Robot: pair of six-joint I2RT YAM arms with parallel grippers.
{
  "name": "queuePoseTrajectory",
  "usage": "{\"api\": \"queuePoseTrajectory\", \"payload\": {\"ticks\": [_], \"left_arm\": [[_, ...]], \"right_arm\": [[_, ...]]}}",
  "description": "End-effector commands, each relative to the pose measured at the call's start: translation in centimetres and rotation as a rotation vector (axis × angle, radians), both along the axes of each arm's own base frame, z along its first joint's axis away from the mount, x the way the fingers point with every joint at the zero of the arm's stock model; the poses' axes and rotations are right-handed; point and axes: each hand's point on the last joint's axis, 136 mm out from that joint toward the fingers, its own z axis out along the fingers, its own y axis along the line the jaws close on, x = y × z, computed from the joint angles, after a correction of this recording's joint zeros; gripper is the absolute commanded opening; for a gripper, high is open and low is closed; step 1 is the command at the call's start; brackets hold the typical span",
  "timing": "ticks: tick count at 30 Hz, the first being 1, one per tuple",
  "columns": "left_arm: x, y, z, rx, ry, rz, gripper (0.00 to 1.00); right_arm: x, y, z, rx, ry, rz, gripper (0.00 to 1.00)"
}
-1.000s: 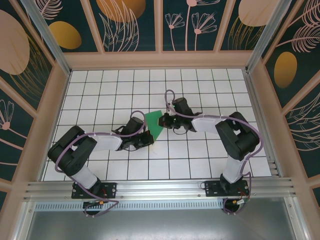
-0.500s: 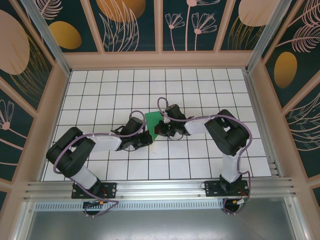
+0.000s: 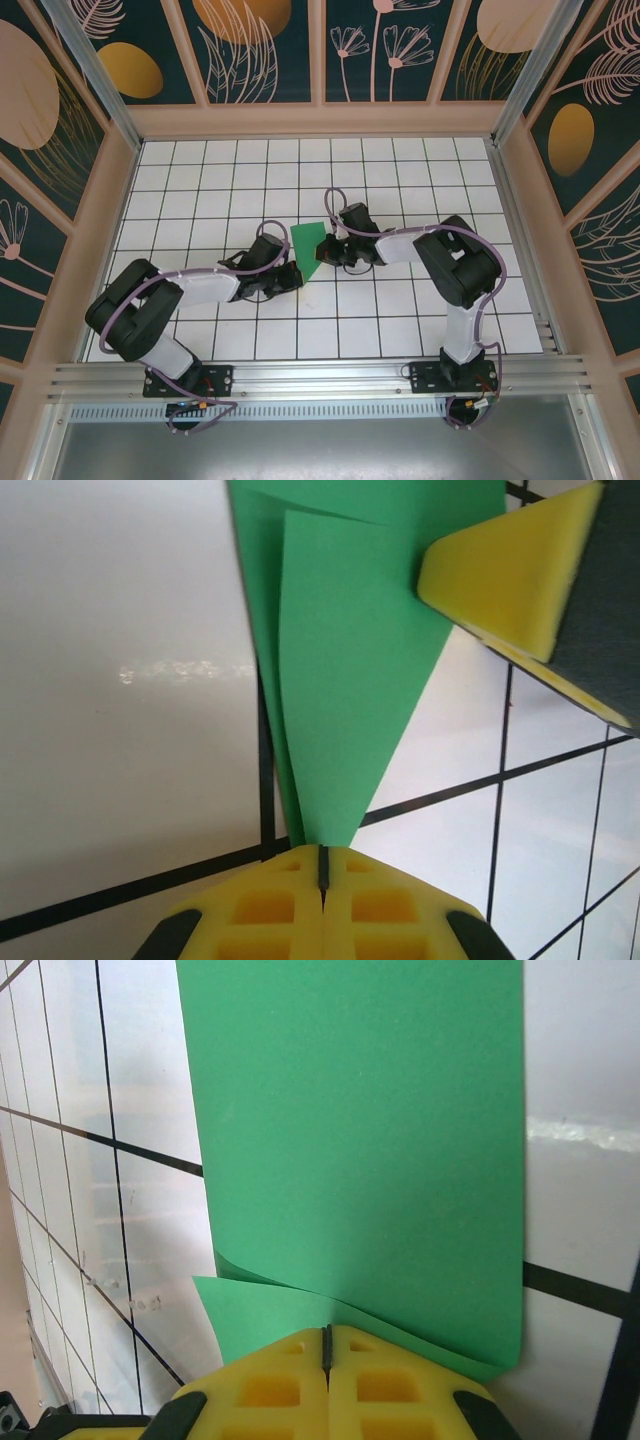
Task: Fold a paper plane with a square sheet of paper (pick it up from the middle)
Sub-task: Third fold the triangle at the center of the table.
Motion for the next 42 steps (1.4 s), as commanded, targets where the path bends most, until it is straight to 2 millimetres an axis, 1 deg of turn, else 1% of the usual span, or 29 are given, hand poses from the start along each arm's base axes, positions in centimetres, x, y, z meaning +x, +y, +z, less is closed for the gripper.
{"api": "queuePoseTrajectory", "payload": {"ticks": [1,4,7,11,16,22,24,26,31,33,36,39,42], "left_arm": [[0.9,-1.0,2.2,-0.039,-0.063,-0.035,0.03],[1.4,-1.7,3.0,-0.070,-0.087,-0.043,0.04],[2.1,-2.3,3.0,-0.070,-0.095,-0.050,0.04],[2.7,-2.9,2.0,-0.062,-0.075,-0.059,0.04],[2.8,-2.6,0.2,-0.015,-0.045,-0.053,0.04],[1.5,-1.8,-1.7,0.018,0.010,-0.061,0.04],[0.6,-1.3,-2.2,0.026,0.035,-0.072,0.04],[-0.4,-0.5,-2.7,0.049,0.054,-0.076,0.04],[-2.9,0.9,-3.2,0.056,0.089,-0.101,0.04],[-3.7,1.2,-3.2,0.061,0.086,-0.117,0.04],[-3.9,1.2,-2.7,0.062,0.074,-0.132,0.05],[-2.9,0.8,-1.4,0.060,0.023,-0.130,0.05],[-0.8,0.0,1.1,0.041,-0.069,-0.110,0.05]], "right_arm": [[-0.4,-0.7,-2.2,-0.049,0.062,-0.025,0.03],[-0.5,-0.9,-2.3,-0.049,0.067,-0.030,0.03],[-0.7,-0.8,-2.4,-0.046,0.072,-0.028,0.03],[-0.7,-0.8,-2.6,-0.045,0.079,-0.029,0.03],[-0.9,-0.8,-2.7,-0.045,0.084,-0.028,0.03],[-0.9,-1.0,-3.0,-0.060,0.093,-0.033,0.03],[-1.0,-1.2,-3.2,-0.070,0.098,-0.039,0.03],[-1.0,-1.5,-3.4,-0.085,0.101,-0.045,0.03],[-1.1,-1.7,-3.6,-0.102,0.106,-0.048,0.03],[-1.1,-1.8,-3.6,-0.107,0.109,-0.049,0.03],[-1.2,-1.9,-3.8,-0.114,0.115,-0.044,0.03],[-1.3,-1.9,-3.8,-0.114,0.122,-0.041,0.03],[-1.2,-1.6,-2.9,-0.091,0.113,-0.039,0.03]]}}
